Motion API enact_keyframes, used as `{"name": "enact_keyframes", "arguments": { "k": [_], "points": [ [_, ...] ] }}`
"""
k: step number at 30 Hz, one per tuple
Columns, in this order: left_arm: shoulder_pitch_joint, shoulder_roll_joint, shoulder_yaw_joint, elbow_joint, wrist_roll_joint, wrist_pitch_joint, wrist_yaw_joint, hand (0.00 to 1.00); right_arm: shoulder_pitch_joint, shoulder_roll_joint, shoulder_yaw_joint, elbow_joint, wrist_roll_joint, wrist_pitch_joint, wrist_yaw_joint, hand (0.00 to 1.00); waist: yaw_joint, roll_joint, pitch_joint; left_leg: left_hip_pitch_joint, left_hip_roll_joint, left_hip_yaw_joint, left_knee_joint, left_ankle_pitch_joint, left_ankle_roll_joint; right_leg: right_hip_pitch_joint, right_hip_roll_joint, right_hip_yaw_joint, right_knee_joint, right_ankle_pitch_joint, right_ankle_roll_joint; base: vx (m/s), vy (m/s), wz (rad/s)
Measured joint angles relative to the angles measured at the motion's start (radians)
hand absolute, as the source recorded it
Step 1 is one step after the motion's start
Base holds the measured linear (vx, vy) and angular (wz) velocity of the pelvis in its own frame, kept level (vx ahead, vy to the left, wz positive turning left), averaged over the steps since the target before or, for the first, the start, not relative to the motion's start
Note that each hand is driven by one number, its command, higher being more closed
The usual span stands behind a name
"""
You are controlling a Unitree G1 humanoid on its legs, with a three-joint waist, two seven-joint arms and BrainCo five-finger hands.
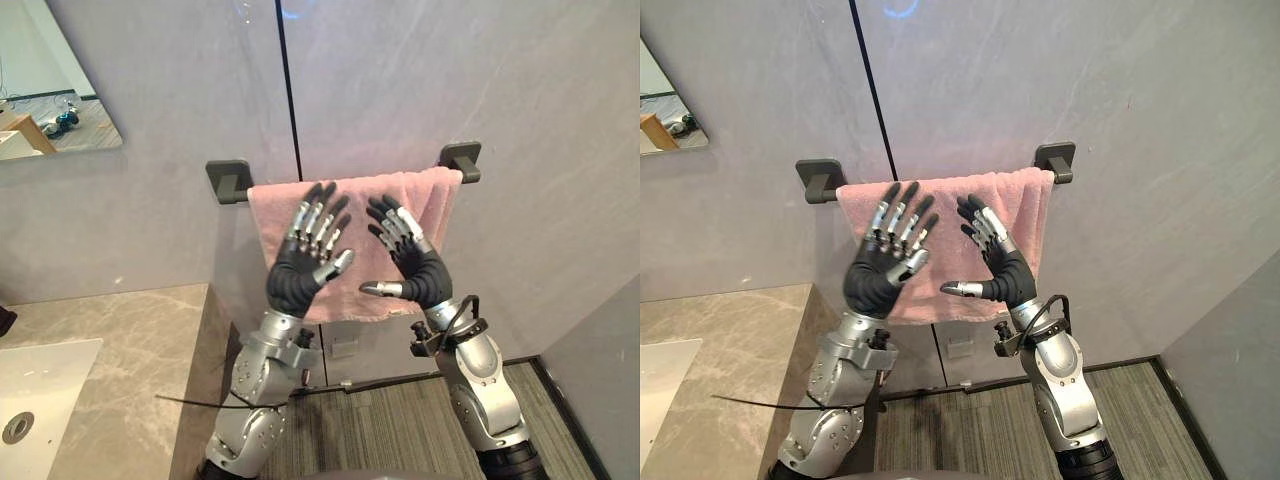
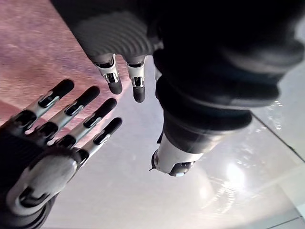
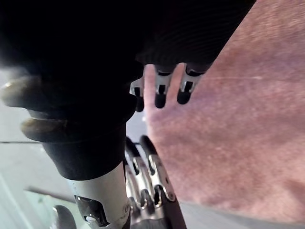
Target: Organize washtable
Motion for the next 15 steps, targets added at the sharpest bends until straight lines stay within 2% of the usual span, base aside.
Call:
{"name": "enact_keyframes", "arguments": {
  "k": [4,11,15],
  "points": [
    [-0.007,0.007,-0.020,0.072,-0.021,0.014,-0.020,0.00,0.004,-0.014,0.009,0.054,-0.005,0.004,0.001,0.00,0.000,0.000,0.000,-0.001,0.000,0.001,0.000,-0.001,0.002,-0.001,0.000,0.001,-0.001,0.000,0.000,0.00,0.000,0.00],
    [-0.053,0.009,-0.023,0.213,-0.019,0.032,-0.029,0.00,0.003,-0.024,0.010,0.165,-0.089,0.020,-0.003,0.00,0.000,0.000,0.002,-0.001,-0.001,0.001,0.000,-0.002,0.003,-0.003,-0.001,0.002,-0.001,0.000,0.000,0.00,0.000,0.00],
    [-0.078,0.010,-0.022,0.299,0.019,0.041,-0.024,0.00,-0.003,-0.026,0.010,0.229,-0.121,0.030,-0.008,0.00,0.000,0.000,0.002,-0.010,0.000,0.004,0.000,-0.002,0.003,-0.012,-0.001,0.006,0.000,0.000,0.000,0.00,0.000,0.00]
  ]
}}
